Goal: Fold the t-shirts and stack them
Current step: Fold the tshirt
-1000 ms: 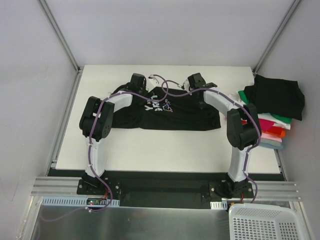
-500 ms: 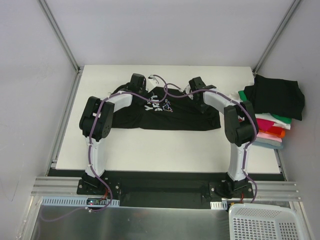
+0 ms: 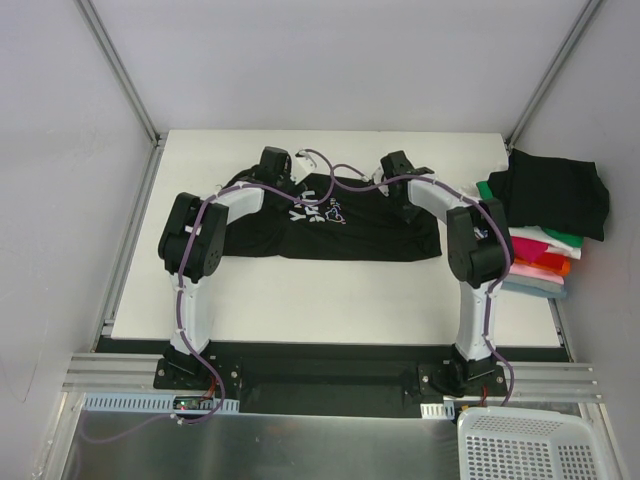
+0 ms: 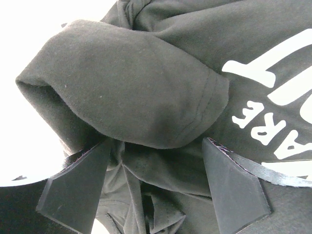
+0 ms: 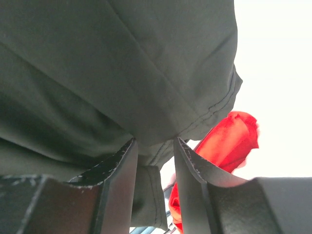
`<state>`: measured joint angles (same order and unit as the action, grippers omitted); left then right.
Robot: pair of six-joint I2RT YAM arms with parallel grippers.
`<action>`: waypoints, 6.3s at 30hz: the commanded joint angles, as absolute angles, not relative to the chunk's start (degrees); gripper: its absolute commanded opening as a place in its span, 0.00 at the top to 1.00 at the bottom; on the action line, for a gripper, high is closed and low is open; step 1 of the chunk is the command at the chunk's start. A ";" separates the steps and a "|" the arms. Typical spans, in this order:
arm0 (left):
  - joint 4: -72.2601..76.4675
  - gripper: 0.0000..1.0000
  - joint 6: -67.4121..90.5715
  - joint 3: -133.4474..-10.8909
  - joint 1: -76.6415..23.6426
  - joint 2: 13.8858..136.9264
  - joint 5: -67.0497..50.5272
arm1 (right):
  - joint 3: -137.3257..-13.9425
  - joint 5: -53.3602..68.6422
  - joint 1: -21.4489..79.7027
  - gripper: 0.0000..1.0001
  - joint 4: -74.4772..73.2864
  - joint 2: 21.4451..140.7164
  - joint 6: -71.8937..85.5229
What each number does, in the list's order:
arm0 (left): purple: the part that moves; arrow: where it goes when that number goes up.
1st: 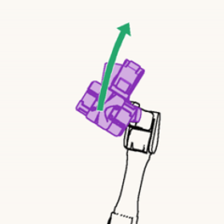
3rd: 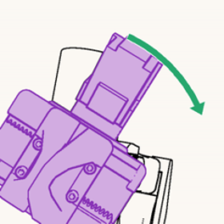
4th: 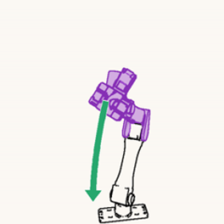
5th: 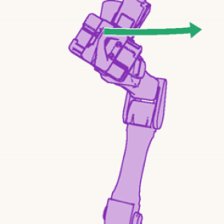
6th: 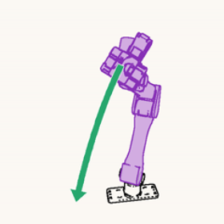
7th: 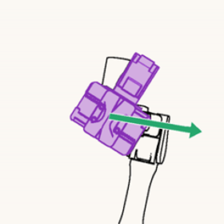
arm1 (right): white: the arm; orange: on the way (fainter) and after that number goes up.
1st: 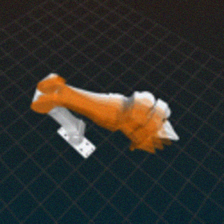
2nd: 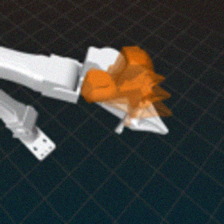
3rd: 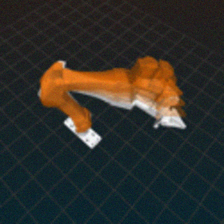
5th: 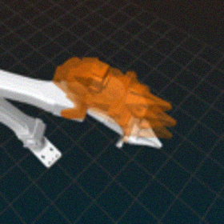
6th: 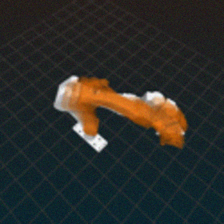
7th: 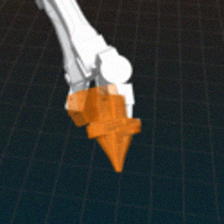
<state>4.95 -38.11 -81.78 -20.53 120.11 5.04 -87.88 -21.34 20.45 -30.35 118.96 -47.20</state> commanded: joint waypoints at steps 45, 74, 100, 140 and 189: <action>5.89 1.00 -39.99 -84.20 -19.95 108.64 9.93 | -88.50 -21.53 21.53 0.99 -33.84 115.58 -46.41; 5.98 0.53 -40.08 -88.24 -20.74 120.58 9.06 | -88.16 -22.50 21.53 0.99 -33.40 117.25 -46.93; 4.83 0.54 -39.11 -85.26 -26.10 119.36 7.65 | -87.54 -22.41 21.44 0.99 -33.57 116.98 -47.11; 5.19 1.00 -39.90 -85.00 -25.14 111.01 12.57 | -87.89 -23.99 21.97 0.99 -36.38 108.55 -46.32; 5.27 1.00 -49.65 -59.60 -19.34 83.06 19.42 | -74.45 -25.84 20.30 0.99 -39.81 96.42 -45.62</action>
<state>4.01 -48.71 -62.33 -19.77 86.63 18.61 -75.37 -25.91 20.49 -37.28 100.22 -46.94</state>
